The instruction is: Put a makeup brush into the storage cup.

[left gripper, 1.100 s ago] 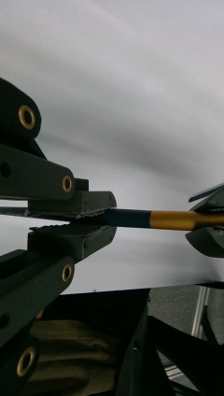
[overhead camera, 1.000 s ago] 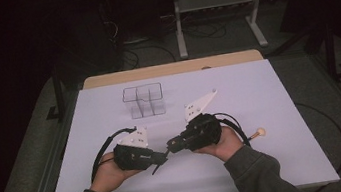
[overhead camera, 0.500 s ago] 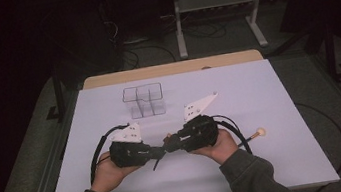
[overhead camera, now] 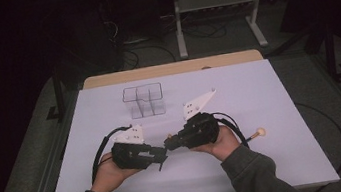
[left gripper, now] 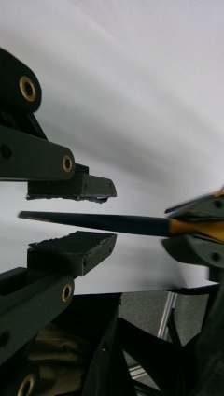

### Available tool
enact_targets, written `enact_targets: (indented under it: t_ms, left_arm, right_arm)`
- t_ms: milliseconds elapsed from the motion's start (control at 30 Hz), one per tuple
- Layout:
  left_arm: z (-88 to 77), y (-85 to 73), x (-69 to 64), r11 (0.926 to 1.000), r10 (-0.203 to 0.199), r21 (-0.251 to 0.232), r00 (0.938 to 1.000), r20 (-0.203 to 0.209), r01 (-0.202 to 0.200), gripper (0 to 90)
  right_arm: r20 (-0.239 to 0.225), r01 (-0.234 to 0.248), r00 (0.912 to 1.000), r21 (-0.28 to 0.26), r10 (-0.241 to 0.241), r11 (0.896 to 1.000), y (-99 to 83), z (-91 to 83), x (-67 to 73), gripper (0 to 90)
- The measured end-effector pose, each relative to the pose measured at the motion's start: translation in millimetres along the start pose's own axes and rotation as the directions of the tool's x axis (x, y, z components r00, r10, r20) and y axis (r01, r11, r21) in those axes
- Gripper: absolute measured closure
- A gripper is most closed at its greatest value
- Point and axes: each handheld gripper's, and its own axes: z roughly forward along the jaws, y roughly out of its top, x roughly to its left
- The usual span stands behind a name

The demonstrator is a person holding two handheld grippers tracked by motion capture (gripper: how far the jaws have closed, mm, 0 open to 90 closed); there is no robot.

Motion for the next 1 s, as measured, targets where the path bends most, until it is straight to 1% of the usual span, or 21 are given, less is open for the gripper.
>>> enact_targets:
  t_ms: [33,67,100,167,233,267,300,367,400,433,500,533,600,667,733,833,867,900,933,967,1000]
  left_arm:
    - [0.7,-0.3,0.3,1.0000,0.007,0.000,1.0000,0.003,-0.007,74.6]
    - [1.8,-0.5,-0.5,1.0000,0.001,-0.007,0.9999,0.012,-0.001,77.9]
    - [1.8,0.0,-0.6,0.9999,0.011,0.002,0.9998,0.018,-0.011,82.6]
    - [3.3,0.4,-1.9,0.9999,0.012,-0.003,0.9998,0.015,-0.012,82.7]
    - [3.4,-0.2,-1.5,1.0000,0.006,-0.007,0.9998,0.018,-0.006,83.1]
    - [3.2,-0.6,-1.0,0.9999,0.005,-0.011,0.9998,0.018,-0.004,83.4]
    - [3.2,-0.9,-0.7,0.9999,0.001,-0.017,0.9999,0.015,0.000,83.7]
    - [3.4,-1.0,-0.7,0.9998,-0.005,-0.019,0.9999,0.012,0.005,83.8]
    - [3.7,-1.2,-1.1,0.9997,-0.015,-0.021,0.9998,0.010,0.015,83.8]
    - [3.7,-1.5,-0.8,0.9996,-0.016,-0.024,0.9998,0.012,0.016,83.8]
    - [4.3,-3.0,-0.1,0.9991,-0.021,-0.035,0.9997,0.014,0.022,83.8]
    - [4.5,-3.5,-0.3,0.9989,-0.027,-0.037,0.9995,0.013,0.028,83.9]
    - [4.2,-4.1,-0.1,0.9988,-0.025,-0.041,0.9997,0.007,0.025,83.9]
    - [4.9,-5.0,-0.4,0.9976,-0.039,-0.056,0.9992,0.012,0.039,83.8]
    - [4.8,-5.3,-0.1,0.9976,-0.042,-0.054,0.9990,0.014,0.042,83.8]
    - [5.6,-6.3,0.0,0.9975,-0.049,-0.051,0.9986,0.021,0.050,83.0]
    - [5.8,-6.4,-0.2,0.9980,-0.043,-0.046,0.9990,0.016,0.043,81.1]
    - [5.8,-6.4,-1.8,0.9989,-0.030,-0.035,0.9995,-0.010,0.030,78.5]
    - [5.8,-6.4,-1.8,0.9989,-0.030,-0.035,0.9995,-0.010,0.030,75.6]
    - [6.0,-6.5,-2.7,0.9987,-0.035,-0.038,0.9992,-0.017,0.034,75.1]
    - [5.1,-6.8,-2.6,0.9990,-0.029,-0.036,0.9994,-0.020,0.028,74.4]
  right_arm:
    - [-0.006,0.006,1.0000,0.006,-0.006,1.000,1.5,-0.4,0.0,83.0]
    - [-0.003,0.003,1.0000,0.014,-0.002,1.000,2.8,-0.8,1.0,83.0]
    - [0.006,0.019,0.9998,0.023,-0.019,1.000,4.1,-0.7,1.8,83.0]
    - [0.010,0.022,0.9997,0.026,-0.023,0.999,4.0,-0.5,2.0,82.9]
    - [0.009,0.025,0.9996,0.016,-0.025,1.000,3.3,0.4,2.8,82.9]
    - [0.009,0.023,0.9997,0.009,-0.023,1.000,3.1,1.0,3.8,82.5]
    - [0.020,0.030,0.9994,-0.009,-0.030,1.000,2.4,2.3,4.9,82.0]
    - [0.025,0.030,0.9993,-0.019,-0.030,0.999,2.0,3.1,5.3,82.0]
    - [0.029,0.035,0.9990,-0.039,-0.033,0.999,0.8,4.8,5.2,81.7]
    - [0.029,0.035,0.9990,-0.039,-0.033,0.999,0.8,4.8,5.2,81.7]
    - [0.033,0.033,0.9990,-0.059,-0.031,0.998,-0.8,7.0,5.3,81.5]
    - [0.035,0.034,0.9989,-0.061,-0.032,0.998,-0.9,7.6,5.4,81.4]
    - [0.035,0.033,0.9989,-0.062,-0.030,0.998,-1.0,8.1,5.1,81.2]
    - [0.033,0.031,0.9990,-0.069,-0.029,0.997,-0.7,9.2,5.0,81.4]
    - [0.034,0.033,0.9990,-0.071,-0.030,0.997,-0.6,9.8,4.7,81.5]
    - [0.032,0.027,0.9992,-0.064,-0.025,0.998,-0.4,10.6,4.3,82.5]
    - [0.028,0.022,0.9994,-0.052,-0.020,0.998,0.0,11.0,3.1,82.8]
    - [0.021,0.017,0.9997,-0.046,-0.016,0.999,0.4,11.1,2.3,82.8]
    - [0.021,0.017,0.9997,-0.046,-0.016,0.999,0.4,11.1,2.3,82.8]
    - [0.018,0.017,0.9997,-0.026,-0.016,1.000,1.5,11.4,1.7,82.8]
    - [0.020,0.016,0.9997,-0.012,-0.015,1.000,2.2,11.4,1.7,82.9]
